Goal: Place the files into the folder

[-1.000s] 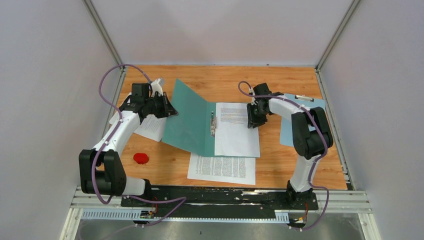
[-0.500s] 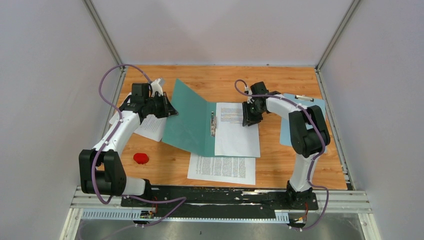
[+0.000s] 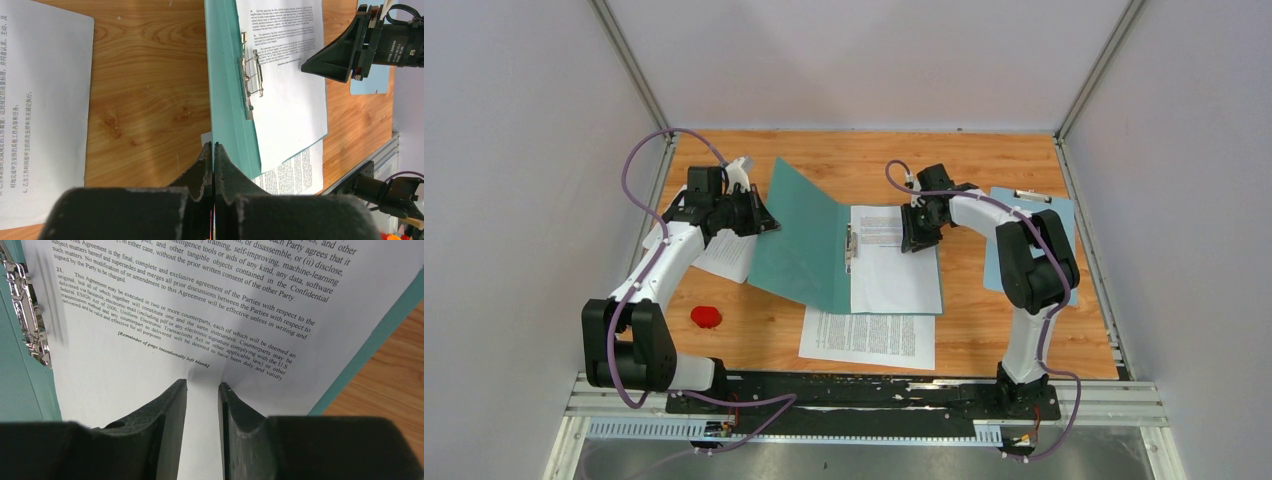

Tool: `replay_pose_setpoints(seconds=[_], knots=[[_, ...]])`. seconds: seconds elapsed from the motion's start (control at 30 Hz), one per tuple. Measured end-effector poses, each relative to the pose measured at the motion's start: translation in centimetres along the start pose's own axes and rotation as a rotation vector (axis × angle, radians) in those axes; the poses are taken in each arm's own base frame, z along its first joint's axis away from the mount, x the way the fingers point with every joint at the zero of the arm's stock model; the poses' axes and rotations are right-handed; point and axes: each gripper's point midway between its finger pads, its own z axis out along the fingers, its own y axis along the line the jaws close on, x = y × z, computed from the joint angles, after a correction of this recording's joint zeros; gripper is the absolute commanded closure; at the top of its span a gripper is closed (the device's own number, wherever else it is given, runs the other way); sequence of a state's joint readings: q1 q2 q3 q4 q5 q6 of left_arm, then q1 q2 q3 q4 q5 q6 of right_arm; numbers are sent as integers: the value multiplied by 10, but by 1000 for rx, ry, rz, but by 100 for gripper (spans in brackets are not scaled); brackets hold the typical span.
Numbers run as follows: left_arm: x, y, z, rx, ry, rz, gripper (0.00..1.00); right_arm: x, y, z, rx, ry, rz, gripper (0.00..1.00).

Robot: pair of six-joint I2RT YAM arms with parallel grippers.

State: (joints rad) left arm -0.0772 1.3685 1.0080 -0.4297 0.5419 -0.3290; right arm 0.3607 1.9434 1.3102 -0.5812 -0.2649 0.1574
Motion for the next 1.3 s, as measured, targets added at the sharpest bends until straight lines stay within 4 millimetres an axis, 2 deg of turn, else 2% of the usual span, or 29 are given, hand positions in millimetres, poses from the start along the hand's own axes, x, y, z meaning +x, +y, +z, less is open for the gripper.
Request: replay_pose_setpoints(seconds=[0.2, 0.33, 0.4, 0.6, 0.7, 0.77, 0.87, 1.07, 1.3], knots=[[0, 0, 0, 0, 0, -1, 100, 0, 2, 0, -5, 0, 9, 68], [0, 0, 0, 0, 0, -1, 100, -4, 15, -3, -66, -2, 9, 65], [0, 0, 0, 0, 0, -1, 100, -13, 26, -7, -110, -18, -1, 64], [0, 0, 0, 0, 0, -1, 100, -55, 70, -26, -284, -128, -74, 61], [0, 0, 0, 0, 0, -1, 100, -75, 91, -28, -365, -171, -117, 61], [0, 0, 0, 0, 0, -1, 100, -87, 103, -21, -415, -186, -144, 62], [1, 0, 0, -1, 1, -2, 100, -96, 113, -5, -459, -178, -167, 67], [2, 1, 1, -1, 3, -3, 100, -105, 122, 22, -502, -148, -189, 70], [2, 1, 1, -1, 3, -3, 100, -109, 125, 35, -507, -131, -201, 66]])
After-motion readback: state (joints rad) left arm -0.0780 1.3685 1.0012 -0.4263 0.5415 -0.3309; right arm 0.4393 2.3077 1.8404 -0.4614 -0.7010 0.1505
